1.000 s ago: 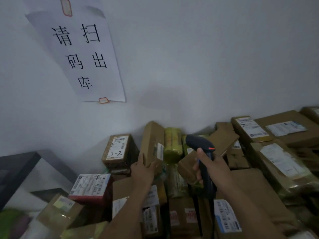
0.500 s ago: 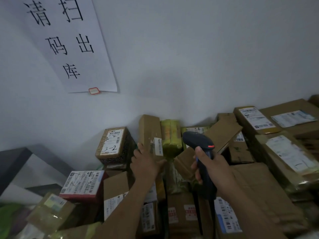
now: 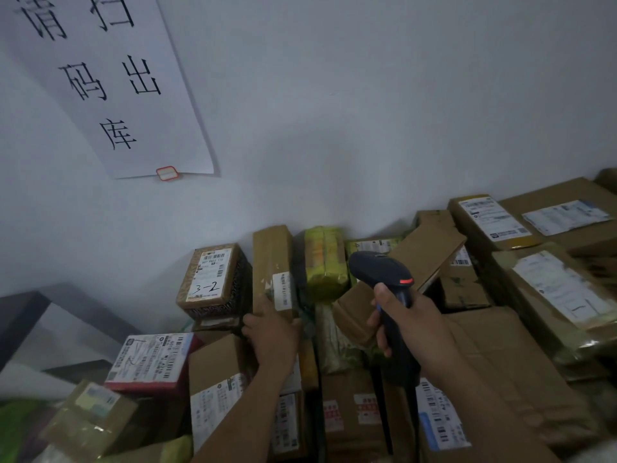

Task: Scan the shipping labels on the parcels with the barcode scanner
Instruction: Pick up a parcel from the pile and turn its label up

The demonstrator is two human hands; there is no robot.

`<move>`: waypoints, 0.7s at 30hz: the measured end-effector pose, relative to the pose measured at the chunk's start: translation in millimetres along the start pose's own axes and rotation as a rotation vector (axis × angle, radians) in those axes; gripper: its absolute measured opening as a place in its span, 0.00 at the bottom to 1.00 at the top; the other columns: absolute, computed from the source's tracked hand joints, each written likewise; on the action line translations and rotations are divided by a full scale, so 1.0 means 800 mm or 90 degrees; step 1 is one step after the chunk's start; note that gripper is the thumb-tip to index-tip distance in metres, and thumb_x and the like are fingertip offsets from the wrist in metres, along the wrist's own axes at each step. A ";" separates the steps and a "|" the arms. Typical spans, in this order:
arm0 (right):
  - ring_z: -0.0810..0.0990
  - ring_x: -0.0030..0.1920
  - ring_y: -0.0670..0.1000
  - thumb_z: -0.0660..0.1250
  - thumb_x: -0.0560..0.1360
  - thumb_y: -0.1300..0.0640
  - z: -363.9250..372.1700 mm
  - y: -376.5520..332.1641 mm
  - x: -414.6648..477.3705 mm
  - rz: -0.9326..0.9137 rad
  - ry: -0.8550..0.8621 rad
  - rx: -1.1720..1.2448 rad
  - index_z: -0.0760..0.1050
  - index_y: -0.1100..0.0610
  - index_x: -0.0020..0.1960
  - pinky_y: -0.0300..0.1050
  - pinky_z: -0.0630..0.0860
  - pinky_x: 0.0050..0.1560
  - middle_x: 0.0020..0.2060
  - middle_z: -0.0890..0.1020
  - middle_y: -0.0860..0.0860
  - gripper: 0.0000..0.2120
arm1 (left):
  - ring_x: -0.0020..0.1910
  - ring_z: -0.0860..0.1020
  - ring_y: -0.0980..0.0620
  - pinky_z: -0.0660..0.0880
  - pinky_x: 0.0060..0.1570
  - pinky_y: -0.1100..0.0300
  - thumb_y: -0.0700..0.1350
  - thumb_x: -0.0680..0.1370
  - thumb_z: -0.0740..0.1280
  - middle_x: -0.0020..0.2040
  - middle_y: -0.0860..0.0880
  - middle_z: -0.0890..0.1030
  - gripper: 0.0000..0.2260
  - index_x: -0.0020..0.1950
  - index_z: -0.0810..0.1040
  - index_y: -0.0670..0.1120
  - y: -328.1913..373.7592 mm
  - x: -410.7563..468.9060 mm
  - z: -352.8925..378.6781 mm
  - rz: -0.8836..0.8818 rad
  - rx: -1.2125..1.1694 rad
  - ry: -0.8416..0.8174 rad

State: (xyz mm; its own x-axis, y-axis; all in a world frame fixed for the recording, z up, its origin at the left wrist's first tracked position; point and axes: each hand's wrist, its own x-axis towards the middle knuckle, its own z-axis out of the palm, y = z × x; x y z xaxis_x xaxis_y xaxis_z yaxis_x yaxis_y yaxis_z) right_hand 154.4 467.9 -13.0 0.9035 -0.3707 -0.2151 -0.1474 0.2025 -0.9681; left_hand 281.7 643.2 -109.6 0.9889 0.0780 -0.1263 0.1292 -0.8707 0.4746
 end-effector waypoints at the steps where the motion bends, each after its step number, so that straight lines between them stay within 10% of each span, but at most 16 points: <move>1: 0.74 0.23 0.53 0.66 0.69 0.43 0.000 0.000 0.000 -0.001 0.000 0.002 0.73 0.69 0.47 0.44 0.72 0.23 0.32 0.80 0.57 0.27 | 0.61 0.64 0.34 0.68 0.58 0.48 0.53 0.74 0.73 0.66 0.34 0.61 0.41 0.78 0.53 0.45 0.001 0.001 0.001 -0.004 0.007 -0.009; 21: 0.74 0.24 0.52 0.64 0.70 0.44 0.002 0.006 0.000 -0.023 -0.009 -0.034 0.74 0.70 0.48 0.43 0.73 0.24 0.34 0.79 0.60 0.26 | 0.63 0.66 0.37 0.69 0.56 0.50 0.52 0.76 0.69 0.67 0.35 0.64 0.32 0.77 0.60 0.54 -0.033 0.016 0.039 -0.057 0.050 -0.092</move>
State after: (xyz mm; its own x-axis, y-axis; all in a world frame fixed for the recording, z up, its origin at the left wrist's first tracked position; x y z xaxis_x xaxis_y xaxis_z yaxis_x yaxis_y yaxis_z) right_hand 154.1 470.4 -17.2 0.9139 -0.3647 -0.1783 -0.1355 0.1400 -0.9808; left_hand 288.6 651.5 -151.0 0.9524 0.0909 -0.2909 0.2041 -0.8989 0.3876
